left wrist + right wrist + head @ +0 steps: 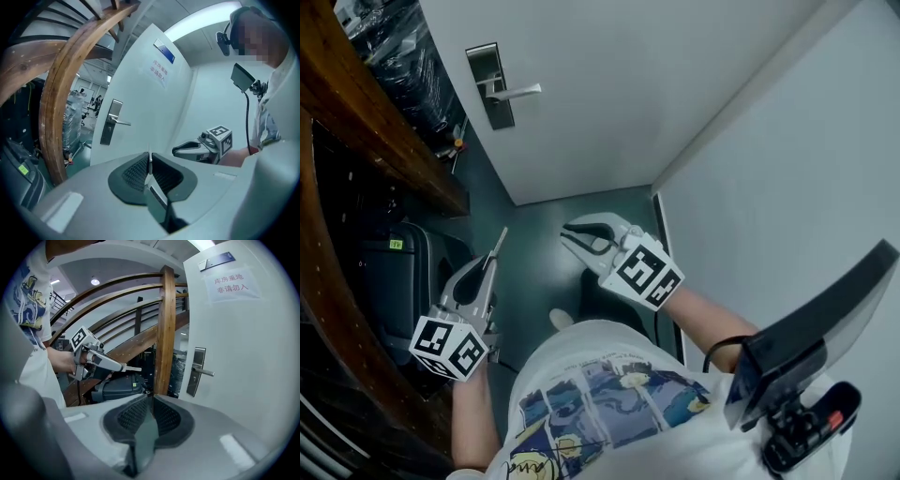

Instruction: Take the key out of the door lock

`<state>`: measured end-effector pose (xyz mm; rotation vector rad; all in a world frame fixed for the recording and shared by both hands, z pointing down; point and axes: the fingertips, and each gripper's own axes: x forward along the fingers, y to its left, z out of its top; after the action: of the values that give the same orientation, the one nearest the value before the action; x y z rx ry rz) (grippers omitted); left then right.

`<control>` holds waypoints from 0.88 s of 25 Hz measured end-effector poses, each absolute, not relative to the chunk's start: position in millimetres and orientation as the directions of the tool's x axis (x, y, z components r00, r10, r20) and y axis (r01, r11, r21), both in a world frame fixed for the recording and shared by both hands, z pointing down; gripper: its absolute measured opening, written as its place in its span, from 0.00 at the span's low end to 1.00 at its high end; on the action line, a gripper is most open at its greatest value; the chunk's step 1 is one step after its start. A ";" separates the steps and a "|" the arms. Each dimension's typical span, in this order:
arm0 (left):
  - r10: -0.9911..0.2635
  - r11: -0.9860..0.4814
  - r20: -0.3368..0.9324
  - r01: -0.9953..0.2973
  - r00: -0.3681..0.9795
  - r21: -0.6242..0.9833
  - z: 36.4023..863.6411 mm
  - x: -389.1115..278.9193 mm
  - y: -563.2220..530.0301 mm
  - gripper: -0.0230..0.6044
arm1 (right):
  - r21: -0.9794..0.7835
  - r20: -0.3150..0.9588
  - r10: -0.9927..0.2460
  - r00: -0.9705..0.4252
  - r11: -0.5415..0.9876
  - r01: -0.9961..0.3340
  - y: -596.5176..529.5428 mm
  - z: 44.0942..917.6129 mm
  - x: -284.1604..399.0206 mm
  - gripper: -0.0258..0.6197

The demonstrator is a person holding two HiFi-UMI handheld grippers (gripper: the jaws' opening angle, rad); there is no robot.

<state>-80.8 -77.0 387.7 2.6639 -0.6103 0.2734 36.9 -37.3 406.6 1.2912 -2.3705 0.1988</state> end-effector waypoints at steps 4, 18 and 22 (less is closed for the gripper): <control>-0.359 -0.839 0.282 -0.440 0.890 0.320 389.9 -75.5 -72.4 0.07 | 0.081 0.427 -0.760 -0.489 0.571 -0.817 -35.7 401.8 28.0 0.09; -0.363 -0.830 0.293 -0.450 0.885 0.330 399.5 -86.5 -68.2 0.07 | 0.096 0.435 -0.741 -0.512 0.603 -0.792 -35.7 401.6 9.6 0.04; -0.365 -0.826 0.297 -0.454 0.882 0.335 401.5 -85.2 -70.8 0.07 | 0.096 0.436 -0.736 -0.517 0.610 -0.787 -40.1 402.0 9.7 0.04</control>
<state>-85.2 -70.8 401.5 2.6506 -0.6023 0.3092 9.7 -40.1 402.0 1.2101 -2.4010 0.1571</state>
